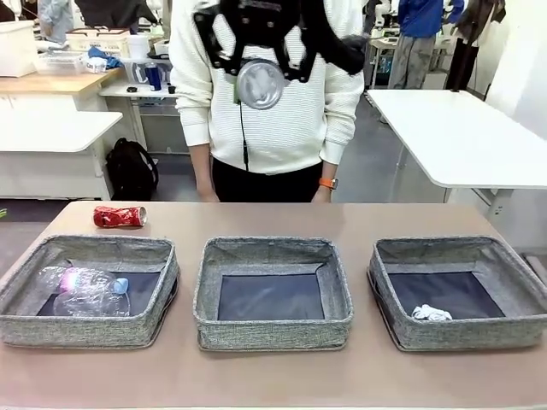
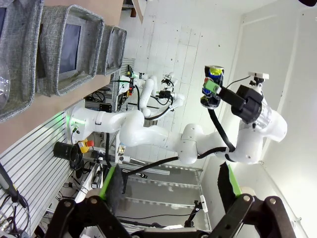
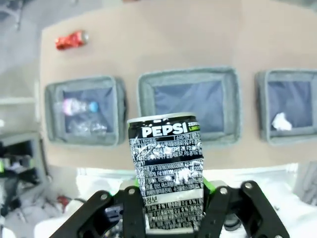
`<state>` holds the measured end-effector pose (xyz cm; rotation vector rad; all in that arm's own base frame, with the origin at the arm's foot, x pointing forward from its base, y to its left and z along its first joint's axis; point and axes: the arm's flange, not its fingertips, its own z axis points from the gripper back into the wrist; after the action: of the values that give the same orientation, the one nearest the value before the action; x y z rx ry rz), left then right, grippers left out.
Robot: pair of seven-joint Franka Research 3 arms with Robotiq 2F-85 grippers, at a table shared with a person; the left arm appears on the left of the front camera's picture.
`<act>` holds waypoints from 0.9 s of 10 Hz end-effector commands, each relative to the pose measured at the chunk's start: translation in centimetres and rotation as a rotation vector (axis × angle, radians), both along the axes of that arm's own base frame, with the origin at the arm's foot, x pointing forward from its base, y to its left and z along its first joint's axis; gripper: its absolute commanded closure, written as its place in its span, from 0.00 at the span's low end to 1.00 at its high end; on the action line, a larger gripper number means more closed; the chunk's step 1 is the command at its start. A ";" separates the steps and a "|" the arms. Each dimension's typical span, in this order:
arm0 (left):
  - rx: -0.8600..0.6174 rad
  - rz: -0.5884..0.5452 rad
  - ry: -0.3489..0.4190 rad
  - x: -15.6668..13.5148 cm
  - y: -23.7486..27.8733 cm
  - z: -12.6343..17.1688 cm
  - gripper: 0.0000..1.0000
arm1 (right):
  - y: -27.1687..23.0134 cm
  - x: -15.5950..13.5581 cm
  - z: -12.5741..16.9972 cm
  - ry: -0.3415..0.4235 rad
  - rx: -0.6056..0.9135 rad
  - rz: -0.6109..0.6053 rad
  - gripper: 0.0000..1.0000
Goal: Sort the waste into the appropriate baskets.
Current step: Pick up the waste item pointed out by the person.
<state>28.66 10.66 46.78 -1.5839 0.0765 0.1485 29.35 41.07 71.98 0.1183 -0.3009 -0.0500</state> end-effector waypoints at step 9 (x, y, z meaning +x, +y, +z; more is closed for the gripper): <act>-0.018 -0.003 -0.021 -0.1 0.0 0.2 0.00 | -0.1 0.6 1.3 -0.057 -0.019 0.003 0.66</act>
<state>28.66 10.66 46.78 -1.5839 0.0763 0.1485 30.12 41.24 73.33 0.1019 -0.3605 -0.0303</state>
